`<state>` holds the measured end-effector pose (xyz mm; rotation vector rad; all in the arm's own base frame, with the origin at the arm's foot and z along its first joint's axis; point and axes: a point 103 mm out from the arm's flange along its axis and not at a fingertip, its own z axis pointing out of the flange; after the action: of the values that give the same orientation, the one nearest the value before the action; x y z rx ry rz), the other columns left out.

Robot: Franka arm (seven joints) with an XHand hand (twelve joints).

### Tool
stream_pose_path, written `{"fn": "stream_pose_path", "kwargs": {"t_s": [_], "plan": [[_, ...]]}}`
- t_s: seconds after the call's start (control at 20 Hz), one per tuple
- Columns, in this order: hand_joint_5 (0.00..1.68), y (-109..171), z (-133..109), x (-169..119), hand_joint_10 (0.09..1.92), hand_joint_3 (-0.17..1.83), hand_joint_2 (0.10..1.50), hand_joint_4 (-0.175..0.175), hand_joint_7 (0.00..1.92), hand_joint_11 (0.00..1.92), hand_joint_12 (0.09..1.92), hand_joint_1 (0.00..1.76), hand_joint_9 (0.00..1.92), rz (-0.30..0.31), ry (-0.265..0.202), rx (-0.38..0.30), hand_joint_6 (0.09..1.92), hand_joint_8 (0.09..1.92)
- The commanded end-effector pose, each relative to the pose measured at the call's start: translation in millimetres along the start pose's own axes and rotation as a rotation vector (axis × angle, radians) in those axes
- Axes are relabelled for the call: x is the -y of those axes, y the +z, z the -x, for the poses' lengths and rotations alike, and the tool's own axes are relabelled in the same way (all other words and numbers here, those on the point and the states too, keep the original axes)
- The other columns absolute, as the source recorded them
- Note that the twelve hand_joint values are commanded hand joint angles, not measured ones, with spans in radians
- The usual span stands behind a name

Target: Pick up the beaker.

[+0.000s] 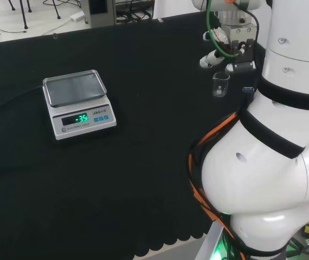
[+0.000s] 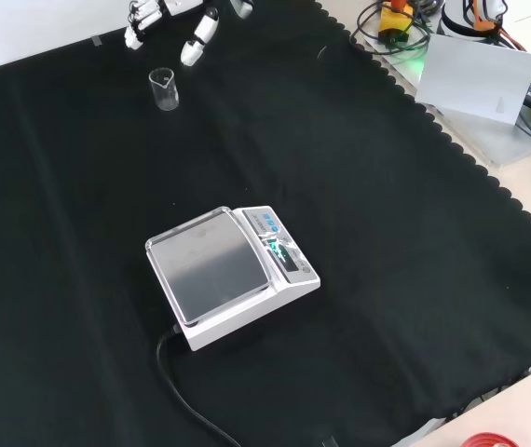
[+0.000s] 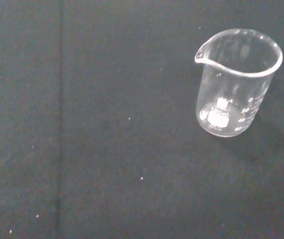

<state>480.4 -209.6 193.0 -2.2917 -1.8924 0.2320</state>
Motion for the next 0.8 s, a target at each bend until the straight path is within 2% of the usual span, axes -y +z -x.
{"fn": "stream_pose_path", "kwargs": {"t_s": [0.05, 0.15, 0.25, 0.3, 0.4, 0.5, 0.55, 0.65, 0.8], "plan": [[0.25, 19, 2, -1, 0.87, -0.17, 1.03, -0.034, 0.00, 0.00, 1.40, 0.76, 0.15, -0.066, -0.001, -0.043, 0.15, 0.68], [0.24, 27, 5, 1, 0.87, -0.17, 1.04, -0.019, 0.00, 0.00, 1.38, 0.74, 0.11, -0.103, 0.004, -0.054, 0.14, 0.66], [0.24, 31, 7, 1, 0.87, -0.17, 1.03, -0.008, 0.00, 0.00, 1.37, 0.72, 0.06, -0.116, 0.012, -0.065, 0.13, 0.62], [0.26, 36, 12, 1, 0.87, -0.17, 1.04, -0.012, 0.00, 0.00, 1.37, 0.73, 0.06, -0.119, 0.044, -0.023, 0.13, 0.62], [0.27, 47, 21, -2, 0.88, -0.17, 1.04, -0.019, 0.00, 0.00, 1.38, 0.75, 0.07, -0.147, 0.022, -0.026, 0.13, 0.63], [0.28, 56, 31, -5, 0.88, -0.17, 1.04, -0.022, 0.00, 0.00, 1.38, 0.77, 0.09, -0.155, 0.027, -0.026, 0.12, 0.64], [0.28, 59, 45, -9, 0.88, -0.17, 1.04, -0.024, 0.00, 0.00, 1.39, 0.77, 0.09, -0.140, 0.058, -0.034, 0.12, 0.64], [0.27, 58, 59, -10, 0.88, -0.17, 1.05, -0.027, 0.00, 0.00, 1.41, 0.78, 0.09, -0.116, 0.084, -0.033, 0.11, 0.64], [0.26, 47, 68, -1, 0.88, -0.17, 1.05, -0.029, 0.00, 0.00, 1.42, 0.78, 0.08, -0.067, 0.099, -0.052, 0.10, 0.64]]}}
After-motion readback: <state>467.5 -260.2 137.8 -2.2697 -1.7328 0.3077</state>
